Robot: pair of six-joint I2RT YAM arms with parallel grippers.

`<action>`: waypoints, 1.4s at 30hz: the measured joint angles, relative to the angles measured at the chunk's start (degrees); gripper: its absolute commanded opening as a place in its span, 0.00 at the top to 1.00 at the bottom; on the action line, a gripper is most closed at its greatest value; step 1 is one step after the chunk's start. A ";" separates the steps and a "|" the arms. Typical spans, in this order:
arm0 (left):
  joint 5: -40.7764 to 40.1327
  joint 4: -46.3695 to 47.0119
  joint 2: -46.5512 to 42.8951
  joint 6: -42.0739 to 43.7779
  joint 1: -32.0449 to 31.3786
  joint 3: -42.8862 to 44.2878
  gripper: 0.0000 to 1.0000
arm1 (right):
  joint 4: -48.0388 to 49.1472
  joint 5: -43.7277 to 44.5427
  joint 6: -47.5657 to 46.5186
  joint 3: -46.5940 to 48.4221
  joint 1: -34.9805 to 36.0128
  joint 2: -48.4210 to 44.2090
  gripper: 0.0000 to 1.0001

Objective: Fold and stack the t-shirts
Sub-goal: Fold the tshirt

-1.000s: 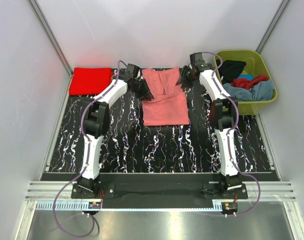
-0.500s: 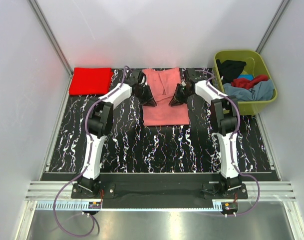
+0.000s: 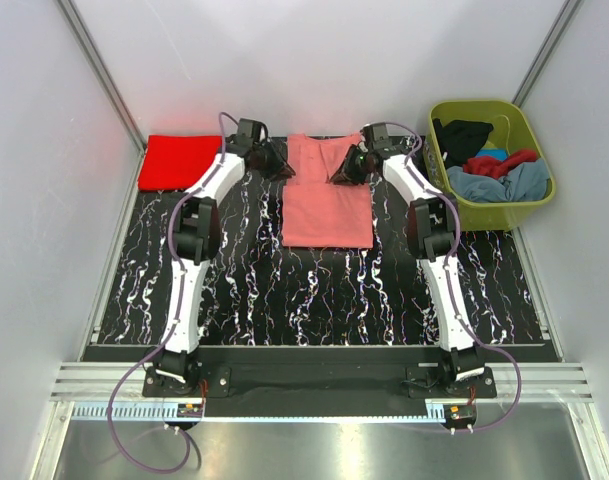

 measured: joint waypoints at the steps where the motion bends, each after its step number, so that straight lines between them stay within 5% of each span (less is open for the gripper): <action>1: -0.15 0.96 0.00 -0.59 0.50 0.63 0.76 | 0.11 0.00 0.39 1.79 -0.35 1.20 0.75; 9: -0.42 5.35 -2.93 -3.06 1.68 -4.94 0.76 | -0.09 -0.28 1.25 6.56 -3.76 2.56 0.64; 17: 1.29 10.19 -12.26 -2.78 -2.14 -21.94 0.76 | -0.35 -3.87 -0.33 -6.05 -4.52 -6.58 0.62; 29: 2.54 9.29 -4.74 1.53 -0.28 -15.58 0.75 | 2.73 -5.27 -3.67 -14.45 -10.51 -6.71 0.63; 37: 2.43 6.16 -22.47 4.74 -1.64 -30.10 0.73 | -2.91 -3.89 -7.02 -15.06 -11.93 -10.62 0.48; 42: 3.48 8.39 -32.94 5.46 -5.64 -36.37 0.74 | -6.93 -6.51 -7.54 -18.86 -10.58 -20.55 0.54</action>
